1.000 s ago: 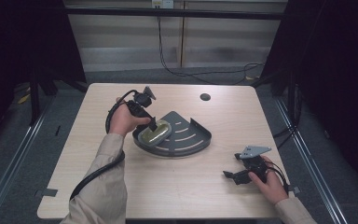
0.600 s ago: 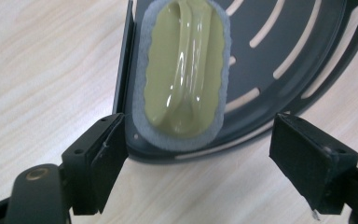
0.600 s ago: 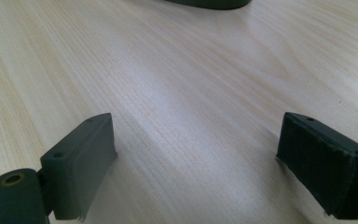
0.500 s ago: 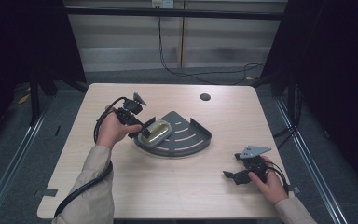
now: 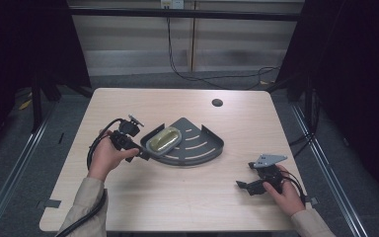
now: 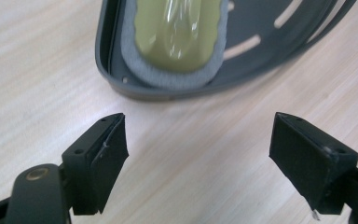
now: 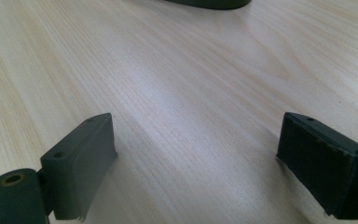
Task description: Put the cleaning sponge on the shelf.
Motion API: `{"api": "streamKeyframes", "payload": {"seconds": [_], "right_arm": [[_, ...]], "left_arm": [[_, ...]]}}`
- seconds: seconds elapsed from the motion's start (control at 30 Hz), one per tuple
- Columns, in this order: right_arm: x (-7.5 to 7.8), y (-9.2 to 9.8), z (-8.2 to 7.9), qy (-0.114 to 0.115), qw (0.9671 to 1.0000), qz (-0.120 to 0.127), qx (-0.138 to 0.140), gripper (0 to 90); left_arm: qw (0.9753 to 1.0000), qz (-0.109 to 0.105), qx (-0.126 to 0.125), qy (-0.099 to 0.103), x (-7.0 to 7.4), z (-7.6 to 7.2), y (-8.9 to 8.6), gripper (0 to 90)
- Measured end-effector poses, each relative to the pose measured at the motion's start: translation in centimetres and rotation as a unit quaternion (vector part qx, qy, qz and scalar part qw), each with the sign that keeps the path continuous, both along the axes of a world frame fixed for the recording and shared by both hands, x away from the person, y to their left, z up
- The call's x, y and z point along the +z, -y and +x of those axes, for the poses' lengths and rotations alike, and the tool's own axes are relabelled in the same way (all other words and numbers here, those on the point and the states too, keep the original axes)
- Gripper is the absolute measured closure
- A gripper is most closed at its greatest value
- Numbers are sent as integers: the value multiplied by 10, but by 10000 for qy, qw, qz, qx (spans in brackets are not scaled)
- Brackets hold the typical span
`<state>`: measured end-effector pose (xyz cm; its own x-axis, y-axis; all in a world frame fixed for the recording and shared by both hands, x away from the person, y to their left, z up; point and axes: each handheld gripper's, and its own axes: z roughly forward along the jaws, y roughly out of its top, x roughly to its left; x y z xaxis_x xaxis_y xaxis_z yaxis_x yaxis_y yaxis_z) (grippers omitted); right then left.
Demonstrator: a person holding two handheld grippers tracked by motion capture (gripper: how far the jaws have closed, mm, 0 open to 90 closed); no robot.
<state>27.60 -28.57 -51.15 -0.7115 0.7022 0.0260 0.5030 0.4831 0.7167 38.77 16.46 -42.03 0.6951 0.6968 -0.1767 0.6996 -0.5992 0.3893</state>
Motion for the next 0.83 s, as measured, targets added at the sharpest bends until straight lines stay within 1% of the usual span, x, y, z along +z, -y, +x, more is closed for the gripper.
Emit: {"api": "streamKeyframes", "payload": {"seconds": [0.03, 0.13, 0.2, 0.23, 0.3, 0.33, 0.37, 0.43, 0.53, 0.6, 0.67, 0.7, 0.83], "right_arm": [[0, 0, 0, 1, 10000, 0, 6, 105], [0, 0, 0, -1, 10000, 11, 6, 105], [0, 0, 0, 1, 10000, 1, 1, 105], [0, 0, 0, -1, 10000, 9, 7, 105], [0, 0, 0, 0, 10000, 0, 1, 105], [0, 0, 0, 1, 10000, 0, 2, 105], [0, 0, 0, 2, 10000, -1, 6, 105], [0, 0, 0, 0, 10000, 8, 10, 105], [0, 0, 0, 2, 10000, -3, 5, 105], [0, 0, 0, 3, 10000, -4, 4, 105], [0, 0, 0, -2, 10000, 14, 9, 105], [0, 0, 0, -2, 10000, 13, 8, 105], [0, 0, 0, 1, 10000, 0, 1, 105]], "left_arm": [[10000, 1, -4, -16, -2, -3, -2, 187], [10000, -91, 8, 14, -9, -9, -8, 187], [10000, -70, 33, 4, -14, -13, -11, 188], [10000, -51, 34, 42, -16, -15, -12, 188], [9999, -120, 76, 37, -19, -19, -15, 187], [9999, -124, 83, 77, -20, -21, -16, 188], [9998, -111, 89, 131, -21, -23, -18, 187], [9999, -72, 84, 124, -24, -26, -21, 187], [9997, -68, 122, 196, -26, -29, -24, 187], [9998, -24, 103, 145, -29, -31, -25, 186], [9997, 56, 139, 167, -31, -32, -26, 186], [9997, 121, 116, 149, -31, -33, -27, 186], [9996, 109, 132, 208, -31, -34, -28, 187]]}}
